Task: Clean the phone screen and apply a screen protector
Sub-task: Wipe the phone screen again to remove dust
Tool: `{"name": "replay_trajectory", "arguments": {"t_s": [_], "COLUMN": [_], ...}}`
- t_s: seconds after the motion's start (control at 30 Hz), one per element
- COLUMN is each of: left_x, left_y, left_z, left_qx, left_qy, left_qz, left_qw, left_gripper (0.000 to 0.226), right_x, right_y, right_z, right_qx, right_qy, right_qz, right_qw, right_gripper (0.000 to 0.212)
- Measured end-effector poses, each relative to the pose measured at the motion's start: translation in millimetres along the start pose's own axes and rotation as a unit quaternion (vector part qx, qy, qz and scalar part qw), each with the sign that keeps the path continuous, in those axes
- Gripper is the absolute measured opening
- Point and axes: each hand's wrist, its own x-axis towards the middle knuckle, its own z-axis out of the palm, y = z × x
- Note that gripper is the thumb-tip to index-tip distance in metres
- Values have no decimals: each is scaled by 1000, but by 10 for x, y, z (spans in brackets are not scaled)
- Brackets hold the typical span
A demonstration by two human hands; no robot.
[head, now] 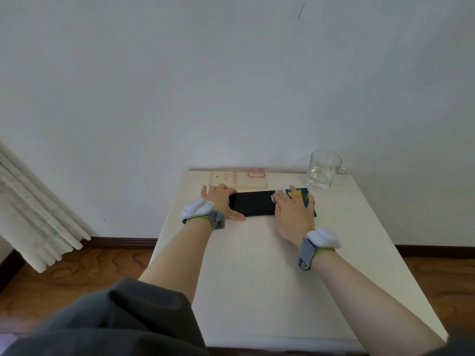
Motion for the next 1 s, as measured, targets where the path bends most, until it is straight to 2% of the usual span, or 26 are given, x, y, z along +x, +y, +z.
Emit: {"name": "replay_trajectory", "arguments": {"t_s": [0.13,0.23,0.4,0.47,0.57,0.63,0.7,0.77,0.9,1.0], "left_x": [21,21,16,15,5,-6,-5,-7,-2,-1], "left_y": [16,-1,-6,-9,-4,6,12,3,-28,-36], "left_z": [-2,7,6,18,42,37,34,24,33,54], "left_qx": [19,7,1,-6,-13,-9,-11,-10,-13,-31], "left_qy": [-1,5,-4,-1,12,20,22,21,12,19], "left_qz": [-1,0,1,2,0,0,-1,-1,-4,-3], "left_qw": [1000,1000,1000,1000,1000,1000,1000,1000,1000,999], "left_gripper": [83,84,85,84,81,74,71,76,81,82], "right_x": [78,73,124,131,120,125,145,168,109,68], "right_y": [-320,-418,-65,-111,-409,-594,-633,-523,-168,-166], "right_z": [34,55,28,25,41,74,75,51,46,68], "right_qx": [49,38,9,15,59,61,49,42,17,25], "right_qy": [-15,-26,3,-2,-16,-31,-36,-28,11,18], "right_qz": [-51,-105,-4,0,-62,-120,-140,-114,4,26], "right_qw": [997,993,1000,1000,996,990,988,992,1000,999], "right_gripper": [44,44,41,42,42,44,45,44,44,43]}}
